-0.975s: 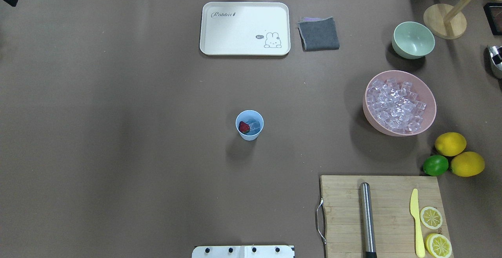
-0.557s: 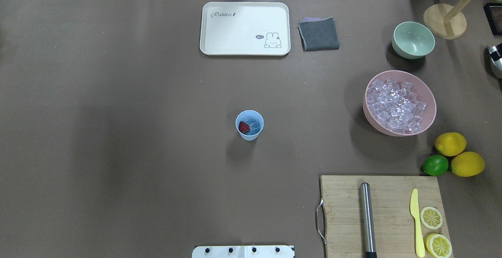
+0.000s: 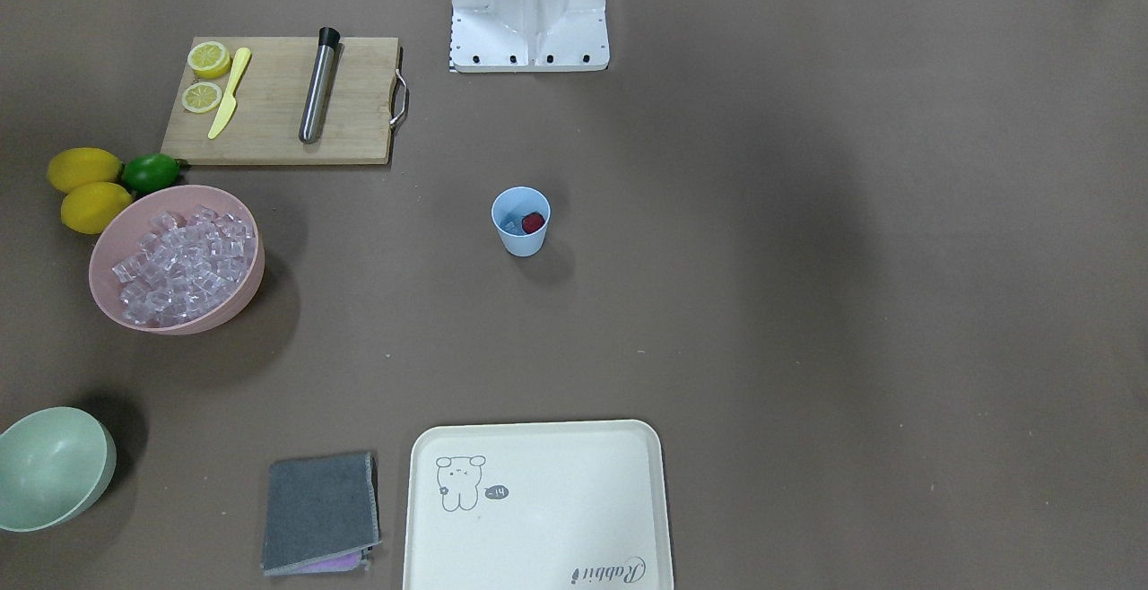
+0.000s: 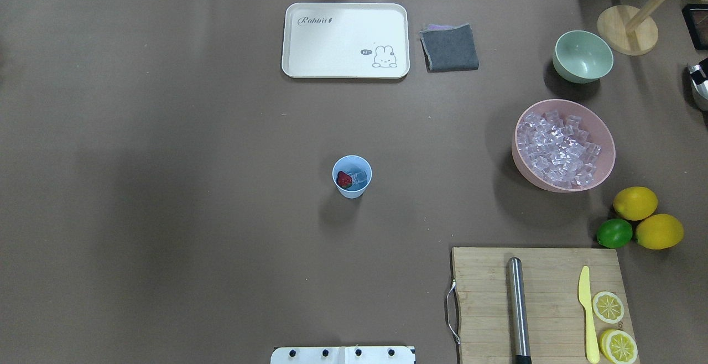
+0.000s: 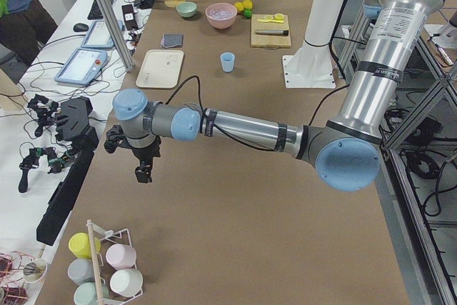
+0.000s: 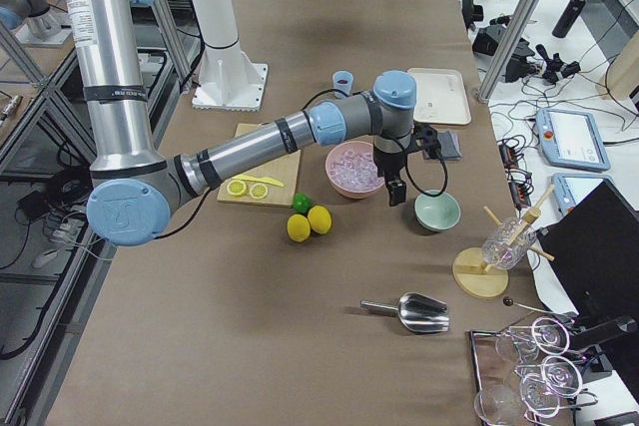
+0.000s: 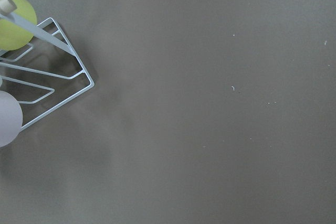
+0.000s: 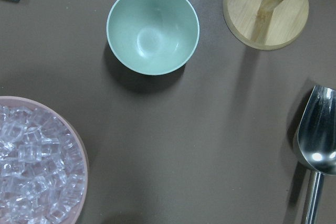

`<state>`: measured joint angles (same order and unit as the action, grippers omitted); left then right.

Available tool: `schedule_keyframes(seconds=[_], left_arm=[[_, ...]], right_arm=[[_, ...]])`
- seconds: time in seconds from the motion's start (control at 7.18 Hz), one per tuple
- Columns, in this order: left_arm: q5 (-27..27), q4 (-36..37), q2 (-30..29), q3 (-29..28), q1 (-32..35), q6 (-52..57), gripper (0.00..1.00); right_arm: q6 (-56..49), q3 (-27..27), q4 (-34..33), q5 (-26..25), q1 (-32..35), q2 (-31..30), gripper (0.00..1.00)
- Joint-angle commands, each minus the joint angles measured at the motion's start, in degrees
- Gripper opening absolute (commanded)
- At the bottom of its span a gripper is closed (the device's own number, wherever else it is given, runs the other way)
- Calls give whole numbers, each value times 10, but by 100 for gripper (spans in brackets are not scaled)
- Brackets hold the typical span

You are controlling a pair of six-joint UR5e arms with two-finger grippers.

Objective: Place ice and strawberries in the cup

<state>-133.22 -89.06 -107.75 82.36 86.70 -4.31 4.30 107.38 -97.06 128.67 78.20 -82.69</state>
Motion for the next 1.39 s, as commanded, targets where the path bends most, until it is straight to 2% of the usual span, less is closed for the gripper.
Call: schedule_keyframes(seconds=[0.0, 1.25], left_arm=[[32, -1, 3, -14, -5, -1, 97], [36, -21, 10, 4, -6, 4, 97]], right_arm=[[-4, -2, -5, -8, -9, 2, 100], [-9, -45, -1, -25, -16, 2, 100]])
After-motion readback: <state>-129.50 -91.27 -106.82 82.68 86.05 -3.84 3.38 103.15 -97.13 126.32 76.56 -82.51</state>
